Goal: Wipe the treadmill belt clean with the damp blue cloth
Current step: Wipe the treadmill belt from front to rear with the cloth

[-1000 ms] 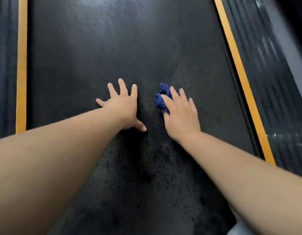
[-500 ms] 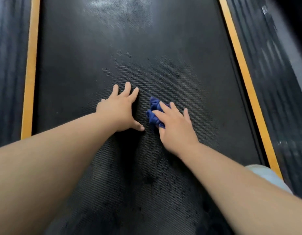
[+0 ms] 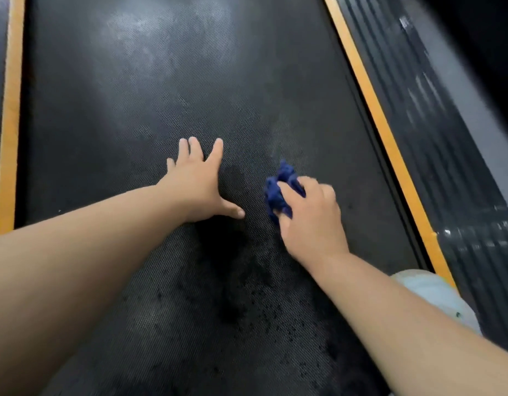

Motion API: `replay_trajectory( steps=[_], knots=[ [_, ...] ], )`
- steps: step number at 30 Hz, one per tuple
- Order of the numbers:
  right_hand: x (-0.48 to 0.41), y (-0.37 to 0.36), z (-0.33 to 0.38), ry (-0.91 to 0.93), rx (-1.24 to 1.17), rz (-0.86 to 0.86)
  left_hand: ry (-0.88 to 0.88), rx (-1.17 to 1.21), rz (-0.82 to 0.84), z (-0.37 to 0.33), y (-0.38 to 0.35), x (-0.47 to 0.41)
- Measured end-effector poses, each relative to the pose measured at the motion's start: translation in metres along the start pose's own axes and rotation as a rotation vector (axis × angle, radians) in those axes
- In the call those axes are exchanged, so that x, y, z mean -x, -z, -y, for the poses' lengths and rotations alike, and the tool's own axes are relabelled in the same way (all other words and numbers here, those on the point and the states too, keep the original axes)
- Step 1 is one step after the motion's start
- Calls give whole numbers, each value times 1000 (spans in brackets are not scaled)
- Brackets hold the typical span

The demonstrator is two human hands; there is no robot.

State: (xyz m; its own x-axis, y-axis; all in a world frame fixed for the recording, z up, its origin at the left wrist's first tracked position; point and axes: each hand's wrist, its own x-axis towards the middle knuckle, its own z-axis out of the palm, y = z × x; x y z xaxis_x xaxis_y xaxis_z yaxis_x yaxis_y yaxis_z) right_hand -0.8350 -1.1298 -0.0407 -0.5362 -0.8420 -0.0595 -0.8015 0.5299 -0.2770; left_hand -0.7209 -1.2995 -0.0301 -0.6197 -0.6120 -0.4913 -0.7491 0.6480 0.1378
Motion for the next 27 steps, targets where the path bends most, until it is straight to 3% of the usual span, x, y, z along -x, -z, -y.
replay_trajectory(
  steps=[6,12,20,27],
  knots=[
    [-26,2,-12,134,-54,-3,23,-95,59,-21,-4,-16],
    [-122,0,10,41,41,38,40,-110,97,-24,-3,-17],
    [14,9,-39,163,-23,1,69,-115,121,-26,1,-18],
    [-67,4,-24,145,-4,-38,54,-154,108,-36,8,-21]
  ],
)
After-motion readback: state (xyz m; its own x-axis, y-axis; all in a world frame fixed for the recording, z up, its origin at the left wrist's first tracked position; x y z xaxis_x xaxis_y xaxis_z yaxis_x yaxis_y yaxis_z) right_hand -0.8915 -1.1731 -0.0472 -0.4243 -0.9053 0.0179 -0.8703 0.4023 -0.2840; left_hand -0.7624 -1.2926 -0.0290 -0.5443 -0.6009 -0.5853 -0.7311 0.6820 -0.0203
